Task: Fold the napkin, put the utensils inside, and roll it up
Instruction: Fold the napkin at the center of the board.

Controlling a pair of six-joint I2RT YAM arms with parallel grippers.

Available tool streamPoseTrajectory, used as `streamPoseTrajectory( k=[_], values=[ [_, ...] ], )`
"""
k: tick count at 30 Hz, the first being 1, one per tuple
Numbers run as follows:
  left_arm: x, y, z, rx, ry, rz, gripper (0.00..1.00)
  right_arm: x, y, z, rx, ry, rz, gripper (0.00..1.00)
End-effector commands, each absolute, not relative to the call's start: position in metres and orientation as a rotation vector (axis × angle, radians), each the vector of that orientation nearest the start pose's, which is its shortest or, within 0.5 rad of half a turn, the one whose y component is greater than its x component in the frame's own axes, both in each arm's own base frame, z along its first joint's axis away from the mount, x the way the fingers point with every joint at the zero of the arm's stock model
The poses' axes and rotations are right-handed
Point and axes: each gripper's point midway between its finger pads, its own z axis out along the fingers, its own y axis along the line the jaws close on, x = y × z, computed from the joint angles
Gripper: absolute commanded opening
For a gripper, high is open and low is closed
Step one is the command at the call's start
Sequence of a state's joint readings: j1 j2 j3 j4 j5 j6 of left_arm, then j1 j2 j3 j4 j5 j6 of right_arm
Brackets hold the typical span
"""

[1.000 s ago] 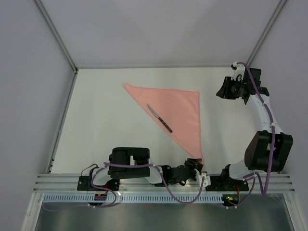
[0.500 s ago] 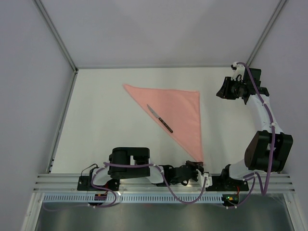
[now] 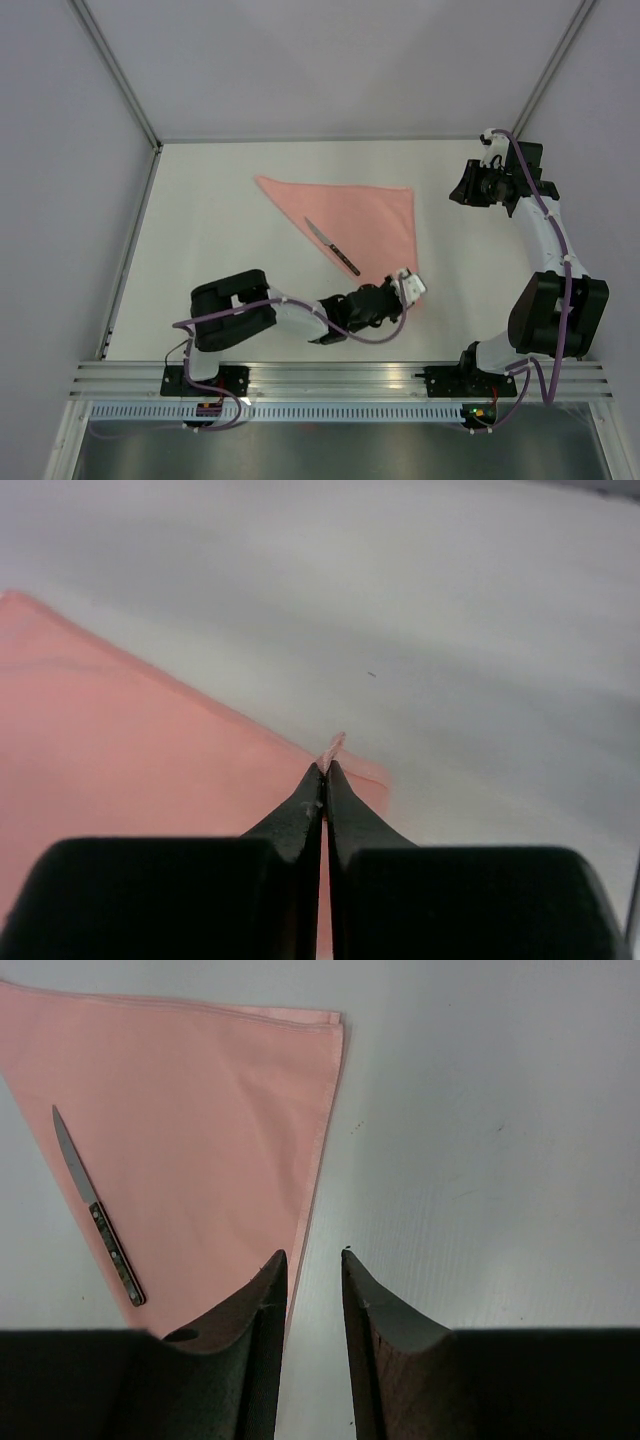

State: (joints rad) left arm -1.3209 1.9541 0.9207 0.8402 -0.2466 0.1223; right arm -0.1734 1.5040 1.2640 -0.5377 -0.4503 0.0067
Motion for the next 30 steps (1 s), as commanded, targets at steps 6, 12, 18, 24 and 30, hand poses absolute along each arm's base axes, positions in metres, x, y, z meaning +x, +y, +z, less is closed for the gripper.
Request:
streamPoseTrajectory(
  k=[6,12,18,24,30],
  values=[
    [0.283,-0.422,0.140,0.384,1.765,-0.944,0.02,0.396,0.011,0.199,-0.032,2.247,0.450,0.34],
    [0.345,-0.351,0.123,0.115,1.891,-0.865,0.02,0.396,0.011,0.197,-0.031,2.251,0.456,0.34],
    [0.389,-0.294,0.107,-0.035,1.940,-0.790,0.02,0.396,0.011,0.196,-0.030,2.255,0.459,0.34],
    [0.409,-0.275,0.094,-0.085,1.977,-0.803,0.02,0.396,0.012,0.194,-0.032,2.258,0.463,0.34],
    [0.418,-0.268,0.083,-0.132,2.016,-0.808,0.02,0.397,0.012,0.192,-0.029,2.266,0.466,0.34]
  ],
)
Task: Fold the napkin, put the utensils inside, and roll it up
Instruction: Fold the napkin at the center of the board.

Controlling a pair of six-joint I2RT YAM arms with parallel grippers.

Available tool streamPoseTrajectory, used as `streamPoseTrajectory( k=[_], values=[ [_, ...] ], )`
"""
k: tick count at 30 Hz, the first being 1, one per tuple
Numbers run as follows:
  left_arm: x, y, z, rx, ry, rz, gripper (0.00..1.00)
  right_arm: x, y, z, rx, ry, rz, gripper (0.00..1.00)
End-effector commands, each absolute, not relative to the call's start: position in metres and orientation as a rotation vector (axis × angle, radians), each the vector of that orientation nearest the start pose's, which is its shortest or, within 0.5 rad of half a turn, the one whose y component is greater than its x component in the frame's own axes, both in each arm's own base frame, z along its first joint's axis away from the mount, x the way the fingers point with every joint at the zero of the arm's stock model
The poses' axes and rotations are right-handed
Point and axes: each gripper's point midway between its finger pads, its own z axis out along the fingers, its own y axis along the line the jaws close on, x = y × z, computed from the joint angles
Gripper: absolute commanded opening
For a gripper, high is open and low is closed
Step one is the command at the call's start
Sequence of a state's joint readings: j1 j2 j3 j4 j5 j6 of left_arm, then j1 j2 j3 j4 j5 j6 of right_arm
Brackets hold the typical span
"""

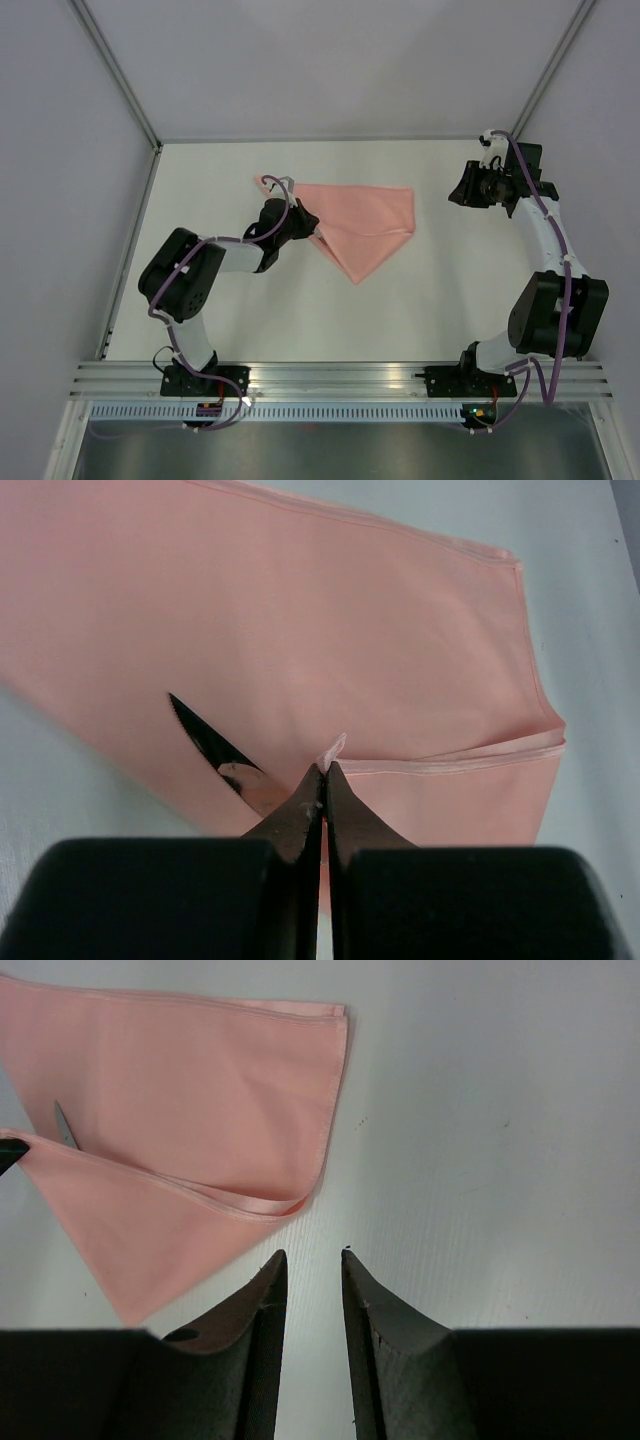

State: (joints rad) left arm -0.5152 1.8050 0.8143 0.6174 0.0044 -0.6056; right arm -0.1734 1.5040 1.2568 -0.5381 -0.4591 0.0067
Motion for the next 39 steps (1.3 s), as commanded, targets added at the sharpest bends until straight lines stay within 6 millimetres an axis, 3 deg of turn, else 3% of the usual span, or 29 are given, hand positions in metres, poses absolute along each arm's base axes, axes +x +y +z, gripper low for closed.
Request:
streamPoseTrajectory(
  k=[1,16,22,24,28,31,35,39],
  values=[
    [0.419,-0.267,0.078,-0.141,2.027,-0.809,0.02,0.397,0.012,0.192,-0.029,2.265,0.465,0.34],
    [0.433,-0.247,0.063,-0.205,2.064,-0.856,0.02,0.396,0.013,0.187,-0.029,2.280,0.474,0.34],
    [0.438,-0.243,0.061,-0.209,2.067,-0.859,0.07,0.396,0.012,0.186,-0.058,2.279,0.461,0.34],
    [0.440,-0.242,0.060,-0.213,2.070,-0.863,0.11,0.395,0.013,0.185,-0.059,2.283,0.464,0.34],
    [0.441,-0.236,0.062,-0.233,2.060,-0.857,0.32,0.395,0.013,0.185,-0.062,2.281,0.464,0.34],
    [0.445,-0.227,0.077,-0.247,2.010,-0.852,0.45,0.394,0.013,0.184,-0.061,2.285,0.467,0.34],
    [0.451,-0.212,0.100,-0.249,1.948,-0.800,0.49,0.395,0.014,0.184,-0.063,2.284,0.471,0.34],
    [0.460,-0.182,0.110,-0.339,1.917,-0.677,0.51,0.395,0.014,0.184,-0.065,2.285,0.477,0.34]
  ],
)
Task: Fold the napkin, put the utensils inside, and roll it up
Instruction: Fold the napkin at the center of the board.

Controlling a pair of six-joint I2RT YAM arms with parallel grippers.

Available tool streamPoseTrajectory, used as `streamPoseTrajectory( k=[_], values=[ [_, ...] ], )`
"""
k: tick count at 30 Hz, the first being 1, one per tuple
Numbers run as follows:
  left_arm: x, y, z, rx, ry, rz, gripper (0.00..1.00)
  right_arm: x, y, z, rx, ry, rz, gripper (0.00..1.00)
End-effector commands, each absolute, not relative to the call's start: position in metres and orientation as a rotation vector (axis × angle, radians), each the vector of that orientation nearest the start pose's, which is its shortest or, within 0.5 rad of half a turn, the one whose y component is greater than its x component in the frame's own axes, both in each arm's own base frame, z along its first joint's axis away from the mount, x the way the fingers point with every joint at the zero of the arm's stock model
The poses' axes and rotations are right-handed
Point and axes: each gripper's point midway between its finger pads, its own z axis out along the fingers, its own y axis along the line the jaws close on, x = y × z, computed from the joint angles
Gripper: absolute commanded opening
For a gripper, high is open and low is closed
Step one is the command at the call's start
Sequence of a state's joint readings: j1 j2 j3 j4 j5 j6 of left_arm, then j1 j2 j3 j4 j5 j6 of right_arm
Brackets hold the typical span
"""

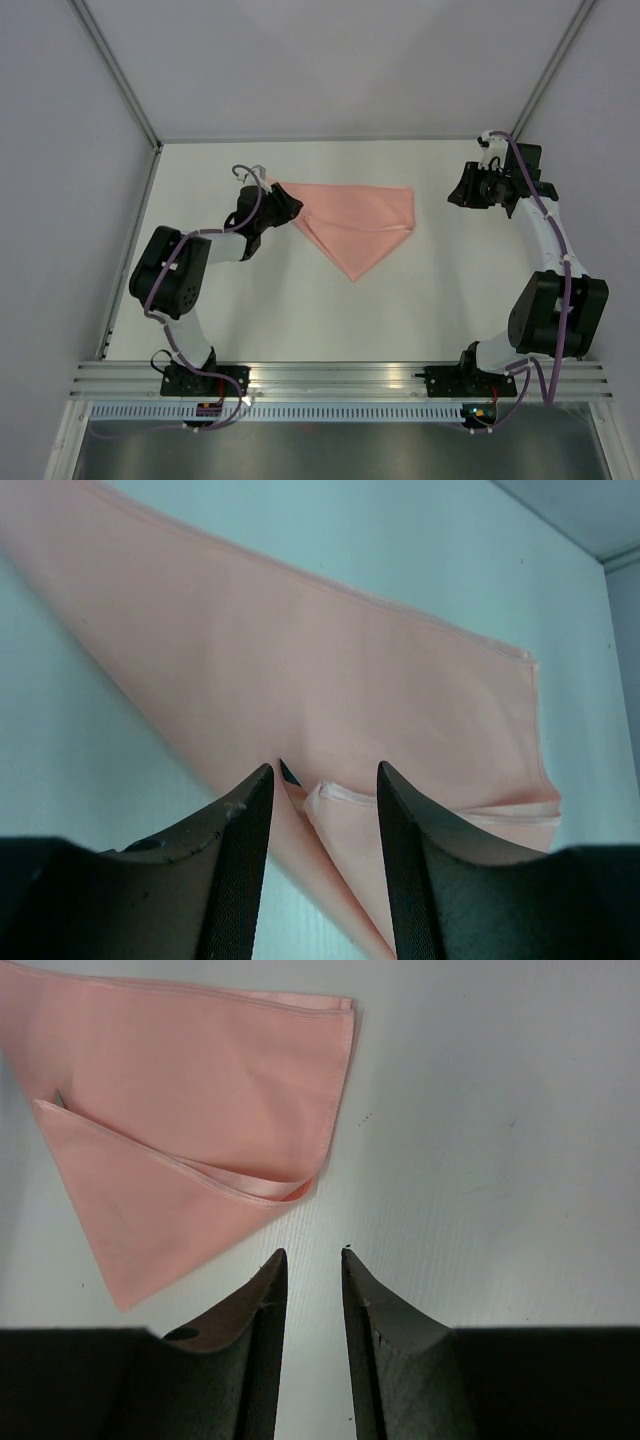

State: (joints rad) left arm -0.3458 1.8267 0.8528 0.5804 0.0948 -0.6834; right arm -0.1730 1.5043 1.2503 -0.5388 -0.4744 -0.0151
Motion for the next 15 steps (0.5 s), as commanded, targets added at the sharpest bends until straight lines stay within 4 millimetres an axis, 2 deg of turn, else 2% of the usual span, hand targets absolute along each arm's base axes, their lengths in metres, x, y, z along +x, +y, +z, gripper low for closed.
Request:
streamPoseTrajectory(
  k=[1,3,4,5,10,13,15],
  values=[
    [0.466,-0.171,0.112,-0.383,1.912,-0.634,0.52,0.395,0.015,0.184,-0.064,2.284,0.481,0.34],
    [0.471,-0.148,0.101,-0.456,1.944,-0.556,0.52,0.395,0.015,0.184,-0.067,2.284,0.484,0.34],
    [0.478,-0.143,0.105,-0.475,1.941,-0.545,0.52,0.395,0.015,0.185,-0.068,2.283,0.485,0.34],
    [0.480,-0.133,0.100,-0.499,1.964,-0.522,0.53,0.395,0.016,0.183,-0.070,2.285,0.487,0.34],
    [0.501,-0.118,0.090,-0.554,1.993,-0.500,0.59,0.396,0.017,0.184,-0.075,2.282,0.495,0.34],
    [0.512,-0.110,0.077,-0.588,2.036,-0.473,0.60,0.396,0.019,0.183,-0.085,2.285,0.497,0.34],
    [0.521,-0.105,0.076,-0.612,2.042,-0.478,0.60,0.396,0.021,0.182,-0.087,2.288,0.501,0.34]
  ],
)
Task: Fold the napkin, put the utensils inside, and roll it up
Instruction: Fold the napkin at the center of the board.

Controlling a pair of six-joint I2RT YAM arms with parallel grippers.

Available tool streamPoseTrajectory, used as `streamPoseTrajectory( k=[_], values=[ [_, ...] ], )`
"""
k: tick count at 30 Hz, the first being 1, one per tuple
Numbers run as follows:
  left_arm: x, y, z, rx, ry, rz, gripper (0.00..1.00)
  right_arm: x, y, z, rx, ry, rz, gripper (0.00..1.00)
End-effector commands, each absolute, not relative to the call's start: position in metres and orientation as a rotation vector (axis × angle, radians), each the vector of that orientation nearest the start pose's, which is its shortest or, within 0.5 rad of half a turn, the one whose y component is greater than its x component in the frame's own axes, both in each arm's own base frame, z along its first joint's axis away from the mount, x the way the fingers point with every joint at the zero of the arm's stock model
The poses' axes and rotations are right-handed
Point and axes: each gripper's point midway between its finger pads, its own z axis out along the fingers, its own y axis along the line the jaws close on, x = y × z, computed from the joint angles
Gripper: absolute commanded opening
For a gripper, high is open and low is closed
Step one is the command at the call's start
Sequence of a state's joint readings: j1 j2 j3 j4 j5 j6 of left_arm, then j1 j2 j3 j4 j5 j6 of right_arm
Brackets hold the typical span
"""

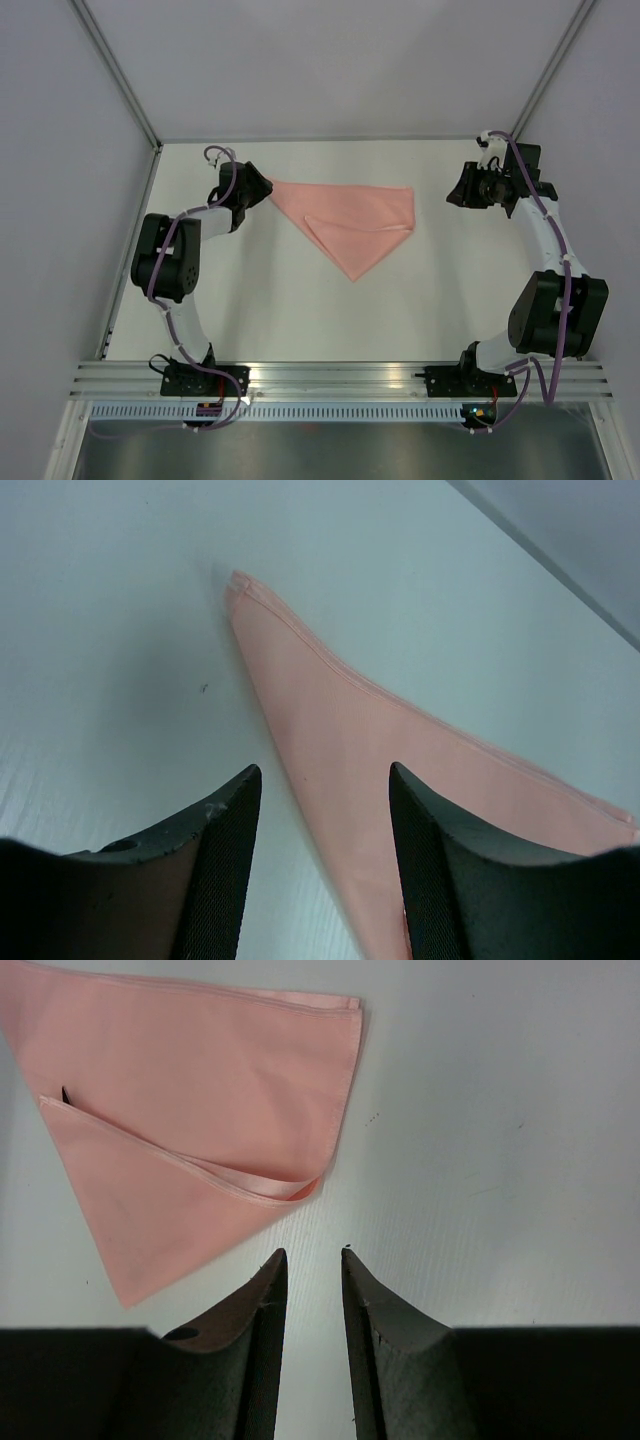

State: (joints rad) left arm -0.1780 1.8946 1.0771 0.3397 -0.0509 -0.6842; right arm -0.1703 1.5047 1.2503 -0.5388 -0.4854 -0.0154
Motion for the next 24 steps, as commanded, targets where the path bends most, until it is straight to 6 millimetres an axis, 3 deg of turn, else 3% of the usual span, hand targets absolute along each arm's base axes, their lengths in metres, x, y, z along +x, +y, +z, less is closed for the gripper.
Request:
streamPoseTrajectory(
  k=[1,9,10,17,24],
  values=[
    [0.524,-0.102,0.067,-0.627,2.057,-0.469,0.60,0.396,0.022,0.182,-0.090,2.287,0.501,0.34],
    [0.548,-0.093,0.052,-0.686,2.075,-0.463,0.57,0.397,0.026,0.181,-0.106,2.291,0.498,0.34],
    [0.549,-0.092,0.041,-0.692,2.098,-0.454,0.56,0.397,0.027,0.181,-0.107,2.291,0.499,0.34],
    [0.568,-0.089,0.034,-0.716,2.110,-0.441,0.52,0.398,0.028,0.180,-0.116,2.291,0.492,0.34],
    [0.578,-0.089,0.030,-0.725,2.129,-0.438,0.37,0.399,0.031,0.178,-0.125,2.297,0.485,0.33]
  ],
)
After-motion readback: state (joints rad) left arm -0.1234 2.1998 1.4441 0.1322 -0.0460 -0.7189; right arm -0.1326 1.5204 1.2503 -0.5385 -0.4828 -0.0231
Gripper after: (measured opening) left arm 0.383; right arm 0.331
